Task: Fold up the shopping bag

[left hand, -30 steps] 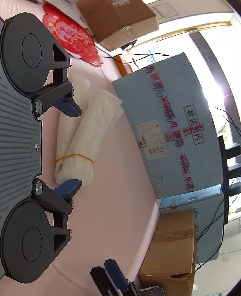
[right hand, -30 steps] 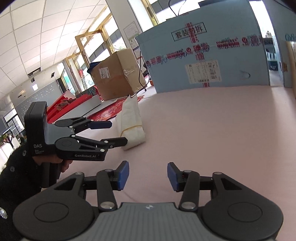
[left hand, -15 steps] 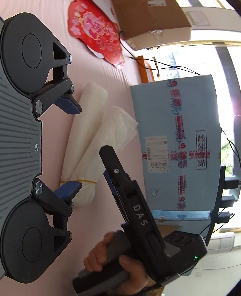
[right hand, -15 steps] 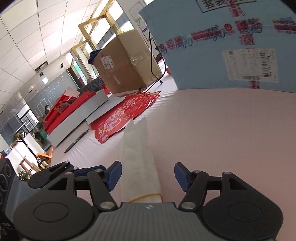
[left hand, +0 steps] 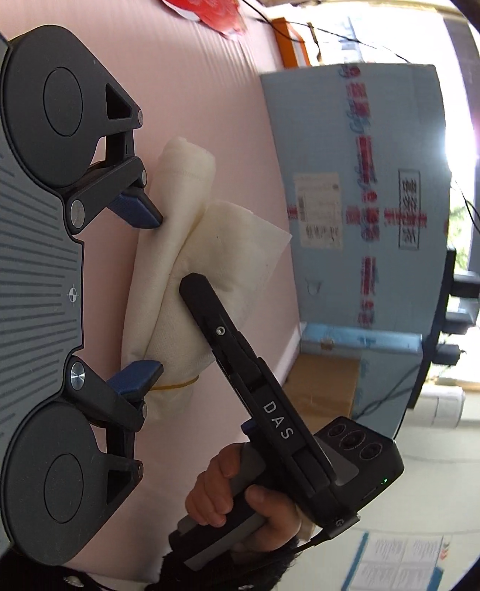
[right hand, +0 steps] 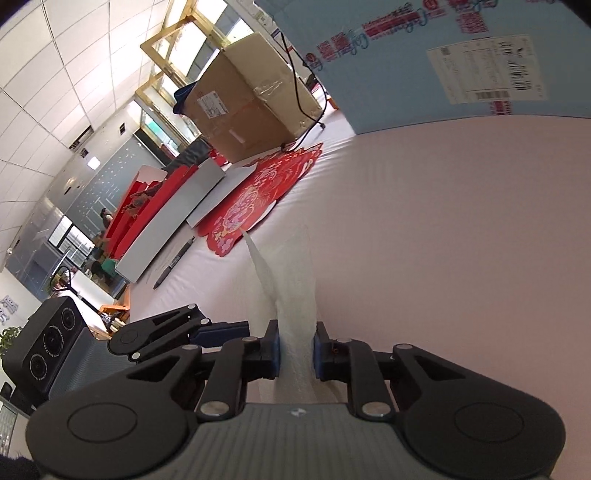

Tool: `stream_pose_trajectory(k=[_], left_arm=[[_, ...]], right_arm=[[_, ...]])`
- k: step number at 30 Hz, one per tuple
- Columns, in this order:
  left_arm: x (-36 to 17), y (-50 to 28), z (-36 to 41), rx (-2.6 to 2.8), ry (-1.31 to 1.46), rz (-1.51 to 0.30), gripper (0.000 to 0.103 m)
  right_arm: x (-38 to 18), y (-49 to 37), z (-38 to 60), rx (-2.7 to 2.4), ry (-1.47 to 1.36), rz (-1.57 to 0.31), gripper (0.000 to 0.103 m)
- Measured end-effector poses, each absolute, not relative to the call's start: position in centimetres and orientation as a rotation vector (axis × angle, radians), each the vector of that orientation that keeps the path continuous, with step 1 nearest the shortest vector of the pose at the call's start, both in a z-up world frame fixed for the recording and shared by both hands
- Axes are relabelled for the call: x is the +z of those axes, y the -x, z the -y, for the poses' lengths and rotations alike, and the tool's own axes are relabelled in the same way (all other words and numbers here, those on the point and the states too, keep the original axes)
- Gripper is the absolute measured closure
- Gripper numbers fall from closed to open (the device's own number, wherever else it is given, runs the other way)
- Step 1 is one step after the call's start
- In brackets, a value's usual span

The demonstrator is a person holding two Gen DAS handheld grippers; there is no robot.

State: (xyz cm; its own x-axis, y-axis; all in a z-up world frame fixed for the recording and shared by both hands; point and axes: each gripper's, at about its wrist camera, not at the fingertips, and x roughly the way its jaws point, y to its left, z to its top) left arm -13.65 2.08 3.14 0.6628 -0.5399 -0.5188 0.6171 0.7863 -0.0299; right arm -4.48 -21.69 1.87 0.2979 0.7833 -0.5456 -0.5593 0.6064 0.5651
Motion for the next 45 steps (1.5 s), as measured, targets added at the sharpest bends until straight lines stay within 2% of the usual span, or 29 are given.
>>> stream_pose_trajectory(k=[5, 10, 13, 15, 16, 23, 29, 32, 35, 42, 45], left_arm=[[4.0, 18.0, 0.3, -0.588, -0.289, -0.428, 0.022], [3.1, 19.6, 3.2, -0.604, -0.369, -0.444, 0.022], [2.5, 19.2, 4.0, -0.544, -0.385, -0.469, 0.020], [2.5, 19.2, 4.2, -0.526, -0.396, -0.474, 0.020], [2.5, 19.3, 4.3, -0.517, -0.403, -0.476, 0.020], [2.5, 19.7, 6.1, -0.441, -0.484, -0.462, 0.020], [2.1, 20.8, 9.3, -0.320, -0.683, -0.418, 0.018], [1.8, 20.7, 9.9, -0.279, -0.720, -0.413, 0.012], [1.6, 20.1, 10.2, -0.228, -0.738, -0.416, 0.011], [0.5, 17.3, 8.0, 0.039, -0.776, -0.392, 0.015], [1.7, 16.6, 5.2, 0.036, -0.671, -0.406, 0.016]], right_arm=[[1.9, 6.8, 22.5, 0.886, -0.206, -0.831, 0.085], [1.5, 7.8, 21.9, 0.919, -0.180, -0.805, 0.082], [1.3, 8.3, 22.8, 0.907, -0.223, -0.791, 0.070], [1.5, 8.9, 24.5, 0.858, -0.249, -0.767, 0.047], [1.7, 9.6, 25.5, 0.841, -0.246, -0.739, 0.046], [0.4, 13.2, 27.6, 0.789, -0.018, -0.679, 0.050], [0.4, 13.8, 27.6, 0.794, 0.003, -0.653, 0.056], [0.0, 14.2, 27.3, 0.794, 0.037, -0.645, 0.059], [0.0, 14.9, 26.9, 0.805, 0.074, -0.627, 0.067], [-0.2, 15.1, 27.1, 0.836, 0.059, -0.625, 0.067], [-0.2, 15.0, 27.2, 0.841, 0.046, -0.629, 0.067]])
